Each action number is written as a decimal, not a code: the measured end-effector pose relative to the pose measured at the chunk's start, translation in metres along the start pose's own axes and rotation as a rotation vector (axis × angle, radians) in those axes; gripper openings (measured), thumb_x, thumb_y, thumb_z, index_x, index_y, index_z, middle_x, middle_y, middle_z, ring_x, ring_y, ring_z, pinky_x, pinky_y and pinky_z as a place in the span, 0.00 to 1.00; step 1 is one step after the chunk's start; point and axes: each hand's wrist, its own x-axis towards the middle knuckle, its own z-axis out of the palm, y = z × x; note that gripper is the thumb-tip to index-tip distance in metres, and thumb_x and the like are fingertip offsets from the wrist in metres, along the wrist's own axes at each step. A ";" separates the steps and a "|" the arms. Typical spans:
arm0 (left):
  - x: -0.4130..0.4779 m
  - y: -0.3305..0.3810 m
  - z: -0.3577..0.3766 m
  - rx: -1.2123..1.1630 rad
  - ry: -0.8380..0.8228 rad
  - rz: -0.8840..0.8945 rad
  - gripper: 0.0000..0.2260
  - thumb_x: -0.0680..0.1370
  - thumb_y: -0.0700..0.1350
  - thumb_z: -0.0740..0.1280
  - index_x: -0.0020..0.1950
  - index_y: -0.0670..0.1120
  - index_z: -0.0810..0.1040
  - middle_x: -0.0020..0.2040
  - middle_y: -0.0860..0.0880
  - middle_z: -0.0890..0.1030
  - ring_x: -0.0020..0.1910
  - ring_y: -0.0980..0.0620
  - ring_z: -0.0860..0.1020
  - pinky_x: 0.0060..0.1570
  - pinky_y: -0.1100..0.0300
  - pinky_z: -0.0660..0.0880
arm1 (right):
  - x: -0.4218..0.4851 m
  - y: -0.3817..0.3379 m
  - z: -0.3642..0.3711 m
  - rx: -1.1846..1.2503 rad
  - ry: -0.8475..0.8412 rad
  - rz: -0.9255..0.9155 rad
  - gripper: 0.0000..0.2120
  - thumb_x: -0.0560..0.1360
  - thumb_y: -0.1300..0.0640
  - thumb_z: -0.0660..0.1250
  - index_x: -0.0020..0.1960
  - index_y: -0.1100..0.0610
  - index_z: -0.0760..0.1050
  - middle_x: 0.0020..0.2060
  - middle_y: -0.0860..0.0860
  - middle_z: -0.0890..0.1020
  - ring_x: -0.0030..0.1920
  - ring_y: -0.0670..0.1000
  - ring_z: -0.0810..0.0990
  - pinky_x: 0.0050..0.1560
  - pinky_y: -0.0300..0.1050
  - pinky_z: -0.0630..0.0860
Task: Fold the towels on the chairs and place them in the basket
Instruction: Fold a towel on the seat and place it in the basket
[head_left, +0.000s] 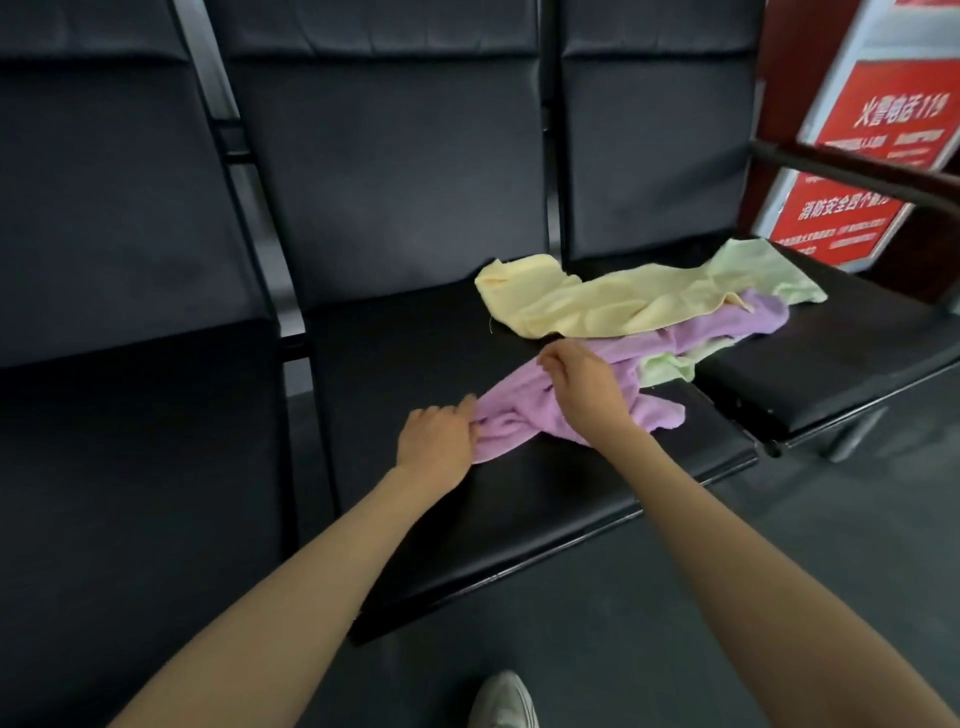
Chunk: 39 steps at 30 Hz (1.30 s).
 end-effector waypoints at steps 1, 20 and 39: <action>-0.004 -0.003 -0.001 0.040 -0.029 0.013 0.18 0.83 0.51 0.51 0.72 0.49 0.66 0.59 0.46 0.78 0.57 0.45 0.76 0.58 0.54 0.67 | 0.003 -0.003 0.000 -0.019 -0.061 -0.019 0.10 0.80 0.62 0.56 0.55 0.59 0.76 0.50 0.55 0.80 0.51 0.54 0.78 0.53 0.43 0.72; 0.049 0.026 0.031 -0.379 -0.137 0.128 0.22 0.82 0.53 0.54 0.75 0.52 0.60 0.76 0.52 0.58 0.75 0.53 0.56 0.74 0.54 0.53 | 0.098 0.040 0.024 0.017 -0.108 0.264 0.19 0.80 0.61 0.57 0.71 0.58 0.67 0.68 0.56 0.71 0.67 0.56 0.69 0.68 0.53 0.65; 0.014 0.015 -0.040 -0.923 -0.074 0.121 0.21 0.77 0.43 0.67 0.67 0.54 0.65 0.56 0.60 0.73 0.52 0.60 0.76 0.52 0.66 0.72 | 0.003 -0.020 -0.039 0.558 -0.282 -0.053 0.15 0.72 0.68 0.68 0.55 0.55 0.73 0.44 0.51 0.80 0.46 0.46 0.79 0.49 0.39 0.78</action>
